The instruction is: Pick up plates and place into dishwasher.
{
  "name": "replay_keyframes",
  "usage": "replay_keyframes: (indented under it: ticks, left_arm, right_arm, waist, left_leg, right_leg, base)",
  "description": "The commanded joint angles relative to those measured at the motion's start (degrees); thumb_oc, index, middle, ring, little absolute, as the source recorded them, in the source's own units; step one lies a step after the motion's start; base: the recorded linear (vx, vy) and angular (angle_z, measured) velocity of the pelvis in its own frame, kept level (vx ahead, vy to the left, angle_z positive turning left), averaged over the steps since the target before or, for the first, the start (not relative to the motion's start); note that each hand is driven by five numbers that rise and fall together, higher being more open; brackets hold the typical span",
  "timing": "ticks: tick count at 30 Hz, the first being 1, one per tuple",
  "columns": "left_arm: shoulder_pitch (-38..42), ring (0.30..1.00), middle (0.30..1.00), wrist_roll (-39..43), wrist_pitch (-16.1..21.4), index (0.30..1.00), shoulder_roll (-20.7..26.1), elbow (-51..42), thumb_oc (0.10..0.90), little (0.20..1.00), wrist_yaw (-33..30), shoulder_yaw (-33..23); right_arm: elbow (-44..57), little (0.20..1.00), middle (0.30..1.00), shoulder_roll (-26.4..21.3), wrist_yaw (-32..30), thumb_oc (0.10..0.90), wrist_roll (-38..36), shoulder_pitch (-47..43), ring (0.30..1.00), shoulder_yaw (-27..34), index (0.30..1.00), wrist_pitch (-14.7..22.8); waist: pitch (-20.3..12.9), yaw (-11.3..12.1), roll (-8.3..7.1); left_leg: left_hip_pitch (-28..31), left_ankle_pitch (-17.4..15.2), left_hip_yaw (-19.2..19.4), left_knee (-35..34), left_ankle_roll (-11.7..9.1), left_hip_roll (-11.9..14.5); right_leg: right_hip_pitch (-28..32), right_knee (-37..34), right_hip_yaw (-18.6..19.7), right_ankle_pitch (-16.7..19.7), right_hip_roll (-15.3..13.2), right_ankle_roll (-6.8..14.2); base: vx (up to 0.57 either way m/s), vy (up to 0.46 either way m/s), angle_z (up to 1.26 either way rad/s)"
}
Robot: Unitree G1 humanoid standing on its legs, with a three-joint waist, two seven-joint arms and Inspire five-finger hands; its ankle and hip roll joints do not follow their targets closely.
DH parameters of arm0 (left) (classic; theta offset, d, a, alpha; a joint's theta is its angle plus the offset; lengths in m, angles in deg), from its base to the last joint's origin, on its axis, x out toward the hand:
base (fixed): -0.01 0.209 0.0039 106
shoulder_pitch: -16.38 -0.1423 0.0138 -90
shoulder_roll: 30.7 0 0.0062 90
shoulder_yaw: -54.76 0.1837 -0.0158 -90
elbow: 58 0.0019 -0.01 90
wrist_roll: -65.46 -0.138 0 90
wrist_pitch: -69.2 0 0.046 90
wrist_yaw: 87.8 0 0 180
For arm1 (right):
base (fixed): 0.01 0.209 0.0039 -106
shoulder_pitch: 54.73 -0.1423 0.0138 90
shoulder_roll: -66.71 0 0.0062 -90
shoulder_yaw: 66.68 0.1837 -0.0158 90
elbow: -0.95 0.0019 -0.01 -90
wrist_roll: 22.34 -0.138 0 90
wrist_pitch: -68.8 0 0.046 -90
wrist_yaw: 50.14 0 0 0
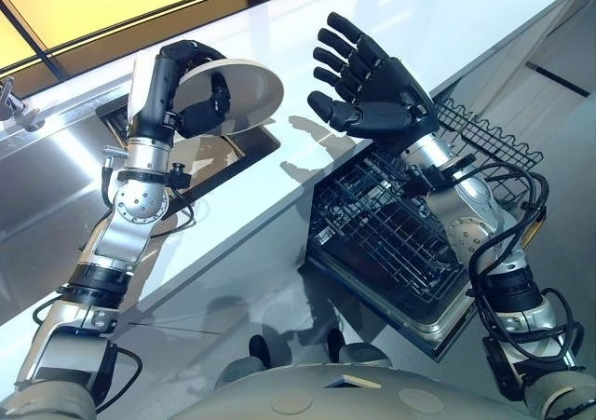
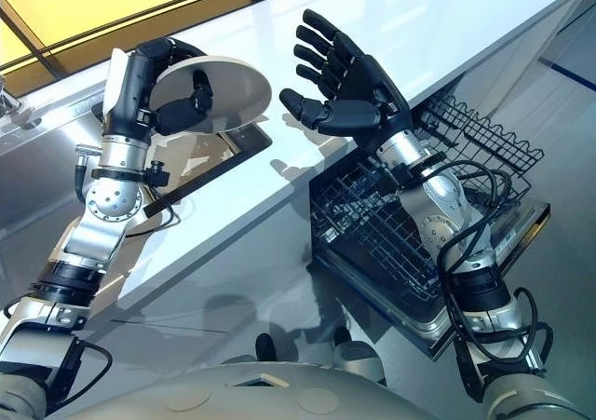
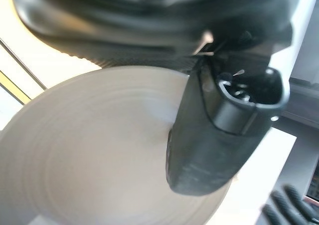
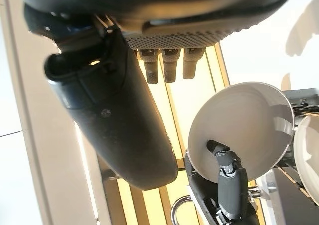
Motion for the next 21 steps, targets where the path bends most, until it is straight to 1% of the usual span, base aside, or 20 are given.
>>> replay_keyframes:
  ticks: [1,3,7,11,21]
  left_arm:
    - [8.62,0.3,0.3,-0.97,6.88,0.3,0.61,-4.06,0.1,0.2,-1.95,0.79]
    - [8.65,0.3,0.3,-0.99,7.16,0.3,0.06,-3.89,0.1,0.2,-1.96,1.41]
    - [9.76,0.3,0.3,-0.63,7.39,0.3,-0.86,-3.0,0.1,0.2,-1.74,3.06]
    - [10.96,0.3,0.3,0.56,7.01,0.3,-0.84,-2.76,0.1,0.2,-1.21,4.04]
    - [12.35,0.3,0.3,2.61,6.3,0.3,-1.27,-3.72,0.1,0.2,0.86,5.86]
  right_arm:
    - [0.35,0.9,0.9,2.23,0.33,0.8,-1.3,-7.54,0.9,-0.74,0.9,2.85]
    - [-0.79,0.9,0.9,2.16,0.39,0.8,-0.86,-7.62,0.9,-1.7,0.9,2.5]
    - [-3.56,0.9,0.9,2.59,-0.13,0.8,2.51,-8.27,0.9,-3.84,0.9,2.6]
    - [-5.0,0.9,0.9,2.91,-0.42,0.8,3.94,-8.91,0.9,-4.59,0.9,2.59]
    - [-6.17,0.9,0.9,3.79,-0.5,0.8,5.59,-10.28,0.9,-6.24,0.9,2.93]
  waist:
    - [-6.34,0.81,0.17]
    - [-6.39,0.91,0.11]
    - [-6.36,1.02,0.18]
    - [-6.28,1.03,0.34]
    - [-6.29,1.09,0.51]
  left_leg:
    - [0.88,-5.67,-0.23,0.14,1.49,-3.18]
    - [0.88,-5.64,-0.44,0.14,1.52,-3.22]
    - [0.83,-5.55,-0.91,0.14,1.47,-3.33]
    - [0.81,-5.56,-1.15,0.14,1.44,-3.37]
    - [0.83,-5.62,-1.43,0.14,1.54,-3.5]
  right_leg:
    - [-3.24,3.94,-3.91,-1.92,4.6,1.76]
    - [-3.15,3.68,-3.8,-1.78,4.58,1.73]
    - [-3.08,3.29,-3.48,-1.42,4.53,1.72]
    - [-3.09,3.14,-3.46,-1.22,4.4,1.76]
    - [-3.1,3.12,-3.63,-1.16,4.3,1.79]
  base:
    - [-0.01,-0.005,0.07]
    - [-0.01,0.001,0.1]
    - [-0.02,0.011,0.07]
    - [-0.02,0.011,0.05]
    - [0.0,0.0,0.01]
